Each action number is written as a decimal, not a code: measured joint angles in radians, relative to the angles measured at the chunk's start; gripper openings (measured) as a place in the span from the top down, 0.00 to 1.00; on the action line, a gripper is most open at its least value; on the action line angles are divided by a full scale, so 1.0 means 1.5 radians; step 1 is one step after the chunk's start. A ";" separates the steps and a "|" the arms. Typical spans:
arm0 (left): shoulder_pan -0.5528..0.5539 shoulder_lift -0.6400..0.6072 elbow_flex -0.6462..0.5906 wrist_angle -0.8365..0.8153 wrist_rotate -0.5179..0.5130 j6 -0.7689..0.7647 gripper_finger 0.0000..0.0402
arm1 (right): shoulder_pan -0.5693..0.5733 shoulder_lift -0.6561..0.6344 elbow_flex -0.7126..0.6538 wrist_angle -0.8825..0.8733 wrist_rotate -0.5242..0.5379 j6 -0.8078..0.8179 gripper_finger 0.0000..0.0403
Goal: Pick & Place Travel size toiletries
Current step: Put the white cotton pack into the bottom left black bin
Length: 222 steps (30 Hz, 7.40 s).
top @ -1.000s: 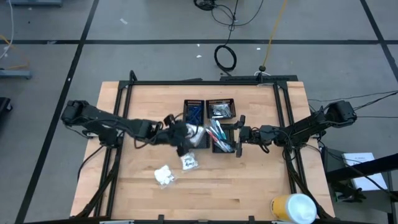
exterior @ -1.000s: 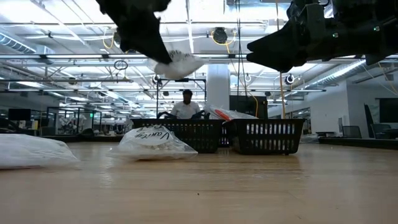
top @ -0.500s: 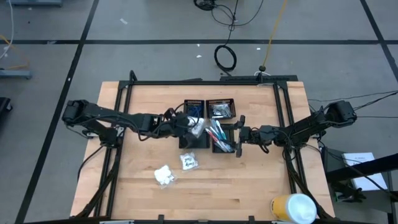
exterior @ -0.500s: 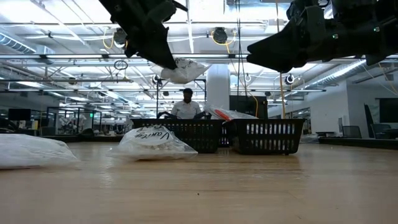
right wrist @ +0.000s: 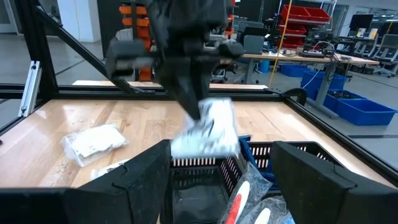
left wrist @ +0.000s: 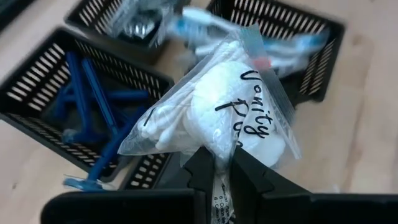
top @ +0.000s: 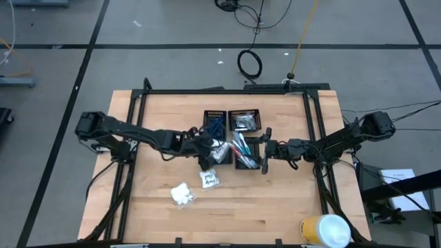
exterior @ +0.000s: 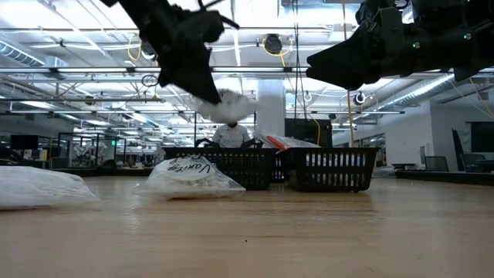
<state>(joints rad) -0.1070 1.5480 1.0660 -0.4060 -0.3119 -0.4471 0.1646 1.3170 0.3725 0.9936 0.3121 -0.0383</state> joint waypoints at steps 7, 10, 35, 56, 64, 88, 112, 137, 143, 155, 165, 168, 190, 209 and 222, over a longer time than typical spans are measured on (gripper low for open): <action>0.008 0.061 0.000 -0.001 0.000 -0.005 0.91 | 0.000 0.000 0.000 0.002 0.000 0.000 0.35; 0.012 0.064 0.000 -0.002 0.000 -0.014 0.91 | 0.000 0.000 0.000 0.002 0.000 0.000 0.35; -0.018 -0.027 0.002 -0.025 0.035 0.045 0.33 | 0.000 0.000 0.000 -0.002 0.000 0.000 0.35; -0.174 0.136 0.003 -0.006 0.054 -0.037 0.32 | 0.000 0.000 0.000 0.006 0.000 0.000 0.35; -0.163 0.190 0.003 -0.005 0.033 -0.037 0.33 | 0.000 0.000 0.000 0.008 0.000 0.008 0.35; -0.161 0.034 0.002 -0.004 0.104 -0.021 0.96 | 0.000 0.000 0.000 0.005 0.000 0.008 0.35; -0.024 -0.023 0.002 0.010 0.012 0.118 0.96 | 0.000 0.000 0.000 -0.002 0.000 0.007 0.35; 0.028 0.112 0.002 0.033 0.092 0.110 0.91 | 0.000 0.000 0.000 -0.004 0.000 0.000 0.35; 0.027 0.107 0.002 0.032 0.091 0.104 0.67 | 0.000 0.000 0.000 -0.003 0.000 0.000 0.35; 0.010 0.051 0.095 -0.230 0.079 0.087 0.26 | 0.000 0.000 0.000 -0.003 0.000 0.000 0.35; -0.172 0.037 0.138 -0.432 0.170 -0.219 0.26 | 0.000 0.000 0.000 -0.002 0.000 0.000 0.35; -0.236 0.042 0.110 -0.421 0.180 -0.323 0.28 | 0.000 0.000 0.000 -0.002 -0.001 0.000 0.35; -0.305 0.046 -0.097 -0.194 0.149 -0.504 0.40 | 0.000 0.000 0.000 0.006 -0.003 0.000 0.35; -0.293 0.046 -0.095 -0.192 0.185 -0.436 0.98 | 0.000 0.000 0.000 0.007 -0.003 0.000 0.35; -0.237 0.004 0.101 -0.200 0.034 -0.106 1.00 | 0.000 0.000 0.000 0.007 -0.003 0.000 0.35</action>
<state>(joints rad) -0.4623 1.5541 1.2178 -0.7066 -0.2616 -0.6067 0.1650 1.3167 0.3721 1.0039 0.3080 -0.0380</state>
